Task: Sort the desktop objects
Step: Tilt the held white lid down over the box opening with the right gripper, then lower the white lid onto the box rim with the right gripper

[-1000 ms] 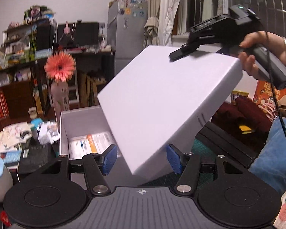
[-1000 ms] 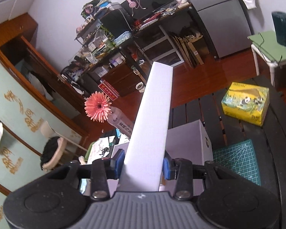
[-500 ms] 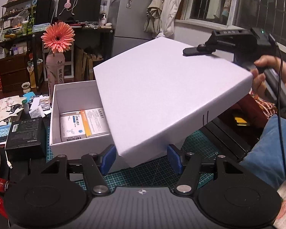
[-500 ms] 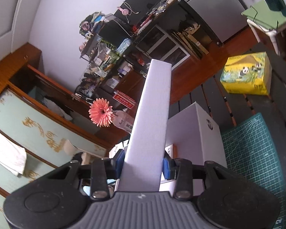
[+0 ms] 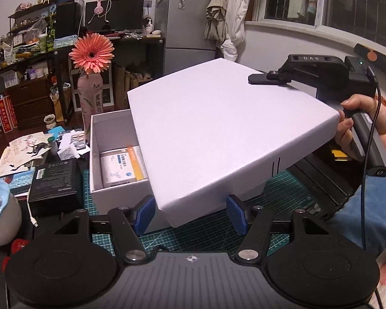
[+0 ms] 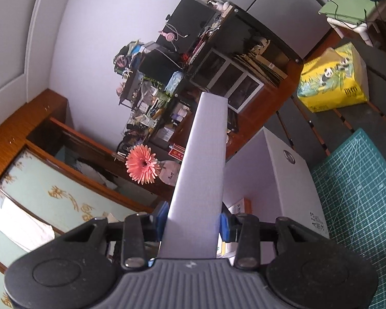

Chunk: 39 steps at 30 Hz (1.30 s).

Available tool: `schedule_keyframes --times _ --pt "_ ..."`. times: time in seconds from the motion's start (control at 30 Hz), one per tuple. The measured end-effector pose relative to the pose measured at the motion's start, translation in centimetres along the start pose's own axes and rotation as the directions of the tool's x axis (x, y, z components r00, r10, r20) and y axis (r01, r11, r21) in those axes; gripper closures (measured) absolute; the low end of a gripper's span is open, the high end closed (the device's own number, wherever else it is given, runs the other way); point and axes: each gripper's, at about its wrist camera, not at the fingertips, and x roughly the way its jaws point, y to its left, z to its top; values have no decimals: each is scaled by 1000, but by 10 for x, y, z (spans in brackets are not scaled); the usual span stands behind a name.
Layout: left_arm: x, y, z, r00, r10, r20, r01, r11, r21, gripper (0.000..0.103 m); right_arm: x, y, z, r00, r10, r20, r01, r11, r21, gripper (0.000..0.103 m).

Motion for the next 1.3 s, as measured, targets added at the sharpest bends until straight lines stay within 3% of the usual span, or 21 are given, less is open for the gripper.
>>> schedule_keyframes --times 0.37,0.6,1.07,1.3 --pt "2 2 2 999 46 3 -46 999 -16 42 19 -14 -2 999 37 7 -37 999 22 64" --pt "6 7 3 998 61 6 -61 997 -40 42 34 -32 -4 999 42 -7 -42 995 93 61" --pt "7 7 3 997 75 2 -75 996 -44 42 41 -42 -3 1000 -6 -25 9 995 99 55" --pt "6 4 4 997 77 12 -76 996 -36 42 41 -31 -3 997 -76 -23 76 997 20 50"
